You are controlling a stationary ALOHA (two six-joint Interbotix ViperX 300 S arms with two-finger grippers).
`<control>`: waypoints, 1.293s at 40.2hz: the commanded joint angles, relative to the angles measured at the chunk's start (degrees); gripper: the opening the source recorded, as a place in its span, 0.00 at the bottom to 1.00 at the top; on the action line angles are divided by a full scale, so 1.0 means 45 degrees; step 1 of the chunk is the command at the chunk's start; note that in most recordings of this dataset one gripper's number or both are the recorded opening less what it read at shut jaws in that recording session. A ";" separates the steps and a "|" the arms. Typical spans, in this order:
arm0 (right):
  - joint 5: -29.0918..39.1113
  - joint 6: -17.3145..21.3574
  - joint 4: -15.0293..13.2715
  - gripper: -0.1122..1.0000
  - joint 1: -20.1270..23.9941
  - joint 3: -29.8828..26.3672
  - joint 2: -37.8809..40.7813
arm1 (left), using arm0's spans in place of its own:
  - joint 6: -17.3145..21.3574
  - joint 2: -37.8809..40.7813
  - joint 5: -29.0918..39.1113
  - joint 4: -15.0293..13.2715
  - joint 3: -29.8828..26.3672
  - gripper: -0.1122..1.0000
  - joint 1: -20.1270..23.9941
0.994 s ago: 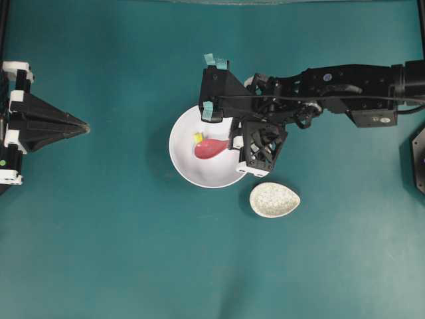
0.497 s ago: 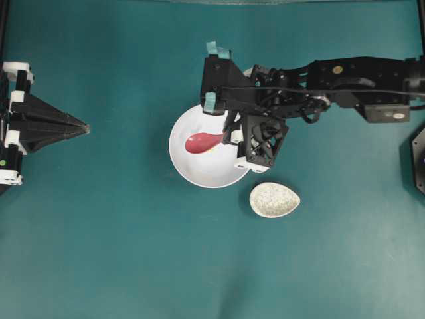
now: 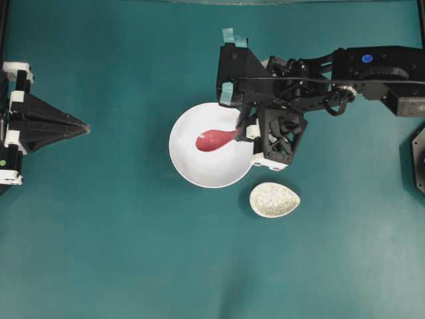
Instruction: Scoop the yellow hexagonal prism block from the bowl with a spoon using the right arm.
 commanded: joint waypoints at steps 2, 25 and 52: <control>0.0410 0.0020 -0.0020 0.31 0.0000 -0.0137 -0.0312 | 0.0020 0.0039 -0.0078 0.0039 -0.0117 0.10 0.0020; 0.0254 0.0039 -0.0293 0.31 -0.0020 0.0977 -0.0254 | 0.0020 0.0020 -0.0078 0.0039 -0.0117 0.10 0.0020; -0.1113 -0.0020 -0.0293 0.31 -0.0156 0.1133 0.0977 | 0.0020 0.0020 -0.0078 0.0039 -0.0117 0.10 0.0000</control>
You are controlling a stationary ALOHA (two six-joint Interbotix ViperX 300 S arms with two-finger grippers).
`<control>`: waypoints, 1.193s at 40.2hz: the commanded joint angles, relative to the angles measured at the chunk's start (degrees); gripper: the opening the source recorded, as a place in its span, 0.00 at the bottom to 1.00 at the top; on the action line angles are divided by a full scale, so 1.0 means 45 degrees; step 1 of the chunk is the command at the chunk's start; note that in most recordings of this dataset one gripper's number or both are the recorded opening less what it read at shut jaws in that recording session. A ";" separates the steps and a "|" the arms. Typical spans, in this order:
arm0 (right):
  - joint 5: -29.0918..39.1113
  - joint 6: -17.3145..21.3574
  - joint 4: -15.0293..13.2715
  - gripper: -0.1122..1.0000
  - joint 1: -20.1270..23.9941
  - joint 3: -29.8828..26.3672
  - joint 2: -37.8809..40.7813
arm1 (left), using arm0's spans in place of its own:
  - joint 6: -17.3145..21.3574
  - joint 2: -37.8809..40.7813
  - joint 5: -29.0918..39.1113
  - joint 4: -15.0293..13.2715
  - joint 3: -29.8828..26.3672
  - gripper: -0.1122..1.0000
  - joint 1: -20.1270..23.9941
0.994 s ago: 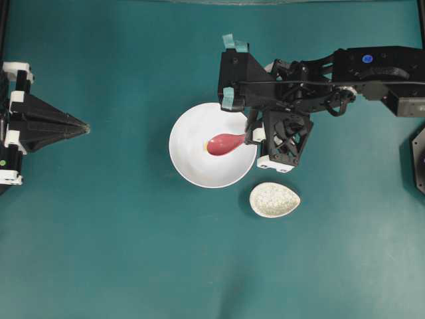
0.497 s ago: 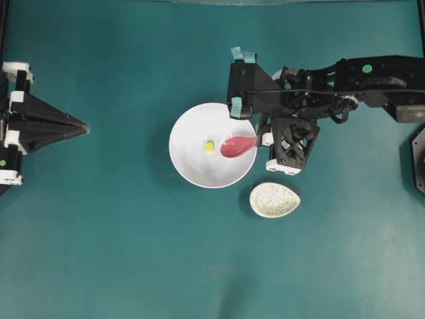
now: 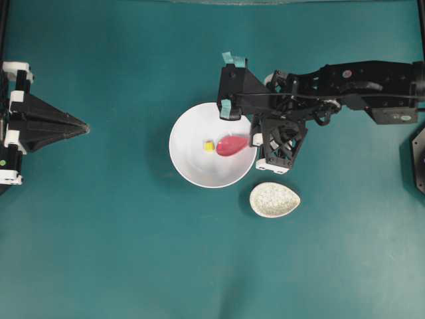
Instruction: Scoop the yellow hexagonal prism block from the bowl with a spoon using the right arm.
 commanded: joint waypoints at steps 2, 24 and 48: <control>-0.0352 -0.0039 -0.0020 0.31 0.0020 -0.0176 -0.0059 | 0.0020 0.0039 -0.0078 0.0039 -0.0117 0.10 0.0000; -0.1426 -0.0137 -0.0020 0.31 0.0039 -0.0469 0.0352 | 0.0020 0.0020 -0.0078 0.0039 -0.0117 0.10 0.0000; -0.2090 -0.0117 0.0312 0.31 0.0215 -0.0762 0.0527 | 0.0039 0.0020 -0.0078 0.0020 -0.0137 0.10 0.0000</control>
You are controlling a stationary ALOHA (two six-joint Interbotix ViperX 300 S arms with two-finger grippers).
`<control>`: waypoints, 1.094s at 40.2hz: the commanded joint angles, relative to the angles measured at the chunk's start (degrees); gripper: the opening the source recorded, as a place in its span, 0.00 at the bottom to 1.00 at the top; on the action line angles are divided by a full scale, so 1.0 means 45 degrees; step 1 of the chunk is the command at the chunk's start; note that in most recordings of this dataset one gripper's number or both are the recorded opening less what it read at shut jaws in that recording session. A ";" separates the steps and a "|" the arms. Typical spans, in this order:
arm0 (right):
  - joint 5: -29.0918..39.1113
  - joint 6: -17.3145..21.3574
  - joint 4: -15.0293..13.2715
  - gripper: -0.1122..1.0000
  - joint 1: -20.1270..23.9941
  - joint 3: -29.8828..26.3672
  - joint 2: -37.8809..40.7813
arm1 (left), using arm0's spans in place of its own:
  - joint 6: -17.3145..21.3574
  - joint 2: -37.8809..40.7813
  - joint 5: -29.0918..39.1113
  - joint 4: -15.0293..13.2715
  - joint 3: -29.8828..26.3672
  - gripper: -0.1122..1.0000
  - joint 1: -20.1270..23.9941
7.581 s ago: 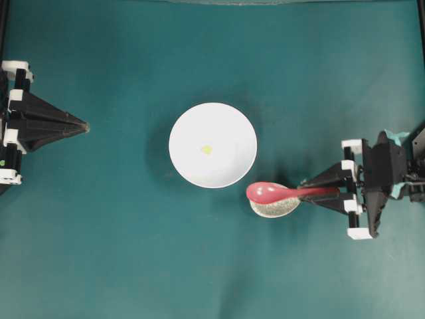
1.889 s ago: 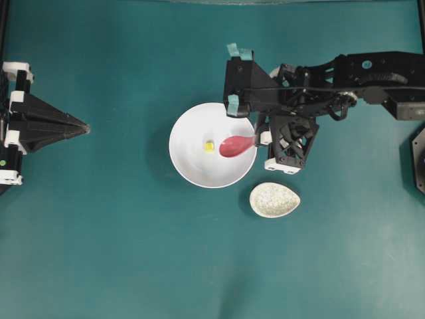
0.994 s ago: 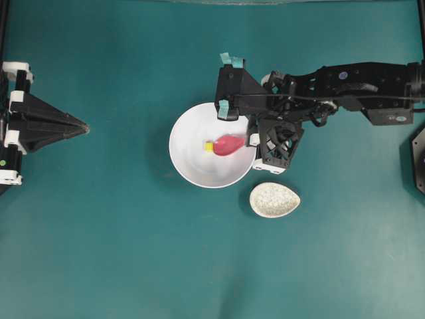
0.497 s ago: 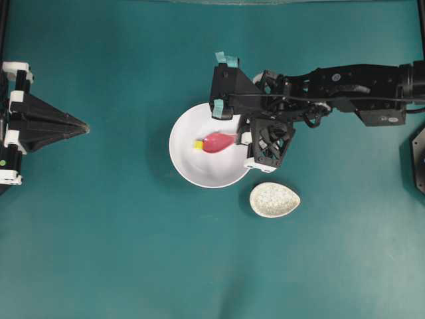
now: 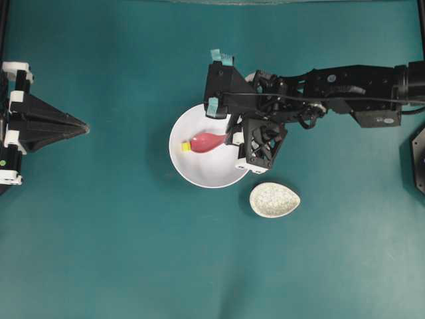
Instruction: Scoop the yellow hexagonal prism block from the bowl with a spoon using the right arm.
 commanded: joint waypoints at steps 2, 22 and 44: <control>-0.0137 0.0000 0.0098 0.31 0.0078 -0.0293 -0.0156 | 0.0020 0.0039 -0.0059 0.0020 -0.0137 0.10 0.0020; -0.0723 0.0020 0.0234 0.31 0.0234 -0.0313 -0.0156 | 0.0020 0.0059 -0.0059 0.0000 -0.0137 0.10 0.0000; -0.0859 0.0020 0.0234 0.31 0.0234 -0.0469 -0.0176 | 0.0020 0.0039 -0.0059 0.0020 -0.0137 0.10 0.0000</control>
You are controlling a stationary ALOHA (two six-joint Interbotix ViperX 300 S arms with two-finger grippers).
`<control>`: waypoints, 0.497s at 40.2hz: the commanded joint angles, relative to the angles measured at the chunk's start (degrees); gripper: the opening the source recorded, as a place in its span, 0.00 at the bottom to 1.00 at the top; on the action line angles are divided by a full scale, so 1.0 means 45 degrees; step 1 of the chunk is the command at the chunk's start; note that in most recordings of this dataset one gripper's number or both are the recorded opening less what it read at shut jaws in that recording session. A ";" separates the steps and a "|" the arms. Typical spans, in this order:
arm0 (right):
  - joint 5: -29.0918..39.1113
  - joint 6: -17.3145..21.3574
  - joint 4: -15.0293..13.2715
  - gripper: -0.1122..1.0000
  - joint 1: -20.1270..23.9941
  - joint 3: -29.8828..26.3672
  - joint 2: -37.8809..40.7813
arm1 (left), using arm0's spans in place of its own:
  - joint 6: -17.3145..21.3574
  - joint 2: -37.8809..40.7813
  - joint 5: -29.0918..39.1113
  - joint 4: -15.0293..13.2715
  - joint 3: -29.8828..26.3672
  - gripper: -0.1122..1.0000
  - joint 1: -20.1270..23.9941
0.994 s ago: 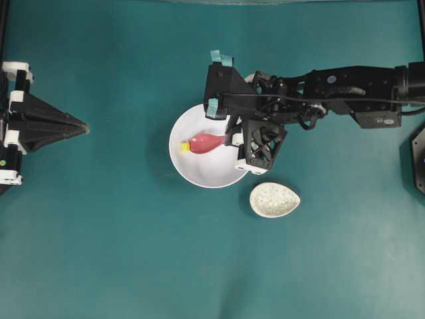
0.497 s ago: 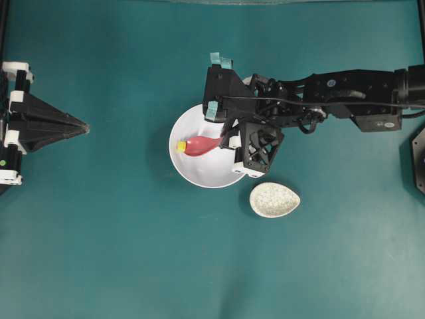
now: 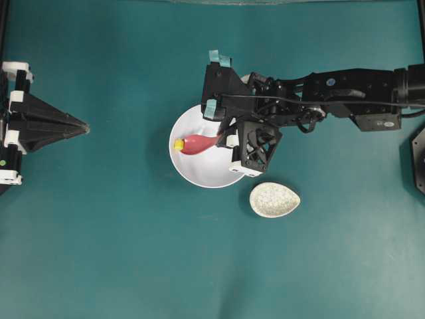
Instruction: Scoop the yellow hexagonal prism block from the bowl with a spoon using the right arm.
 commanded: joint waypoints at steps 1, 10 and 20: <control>-0.0195 0.0020 0.0039 0.31 0.0020 -0.0312 -0.0195 | 0.0000 0.0039 -0.0059 0.0039 -0.0117 0.10 0.0000; -0.0352 0.0020 0.0039 0.31 0.0020 -0.0312 -0.0391 | 0.0000 0.0039 -0.0059 0.0039 -0.0137 0.10 0.0020; -0.0332 0.0020 0.0039 0.31 0.0020 -0.0293 -0.0527 | 0.0000 0.0039 -0.0059 0.0039 -0.0137 0.10 0.0000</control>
